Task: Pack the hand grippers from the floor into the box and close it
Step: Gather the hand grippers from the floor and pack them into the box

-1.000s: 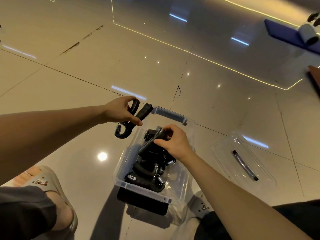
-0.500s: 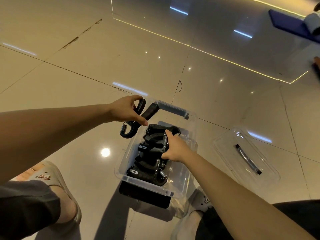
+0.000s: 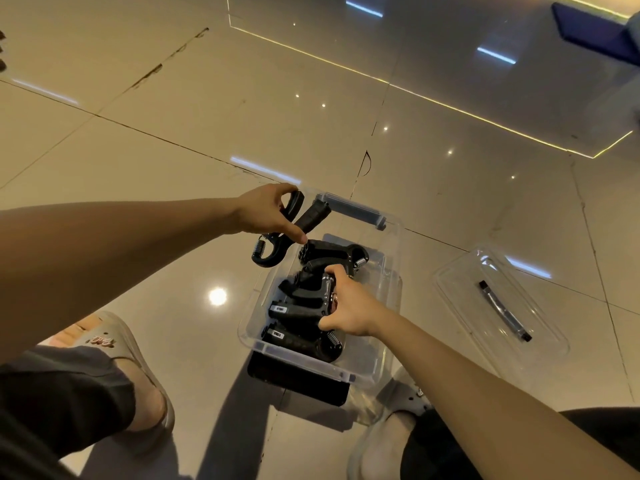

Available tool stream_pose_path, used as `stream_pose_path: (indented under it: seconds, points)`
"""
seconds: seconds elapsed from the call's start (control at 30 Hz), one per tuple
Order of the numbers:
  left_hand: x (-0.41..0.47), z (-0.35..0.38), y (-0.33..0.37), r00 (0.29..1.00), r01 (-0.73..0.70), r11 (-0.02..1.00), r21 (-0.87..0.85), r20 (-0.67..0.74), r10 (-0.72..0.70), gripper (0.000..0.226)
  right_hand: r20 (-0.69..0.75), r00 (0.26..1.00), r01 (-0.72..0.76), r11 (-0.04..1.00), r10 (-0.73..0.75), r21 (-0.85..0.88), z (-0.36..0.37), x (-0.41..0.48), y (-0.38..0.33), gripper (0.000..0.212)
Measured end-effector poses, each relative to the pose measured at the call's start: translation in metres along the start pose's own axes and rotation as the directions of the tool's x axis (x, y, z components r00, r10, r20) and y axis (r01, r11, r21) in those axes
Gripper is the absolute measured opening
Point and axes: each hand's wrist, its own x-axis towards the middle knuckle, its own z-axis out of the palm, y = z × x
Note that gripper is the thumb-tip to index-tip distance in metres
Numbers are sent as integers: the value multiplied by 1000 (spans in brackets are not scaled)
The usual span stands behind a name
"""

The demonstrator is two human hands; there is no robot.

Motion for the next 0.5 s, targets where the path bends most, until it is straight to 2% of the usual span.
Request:
stream_pose_path:
  seconds: [0.1,0.17,0.33,0.5]
  points:
    - [0,3,2,1000,-4,1000,3,11,4,106,102,995,-23,996,15,81,12,-10,2,102]
    - [1,5,3,1000,-11,1000,9,15,11,105,145,989,-35,999,32,22,18,-13,4,103]
    - [1,9,1,999,-10,1000,10,30,10,107,108,990,-67,981,88,-180,29,-14,4,107]
    - [-2,11,2,999,-16,1000,15,30,16,102,79,992,-74,963,98,-261,33,-14,4,99]
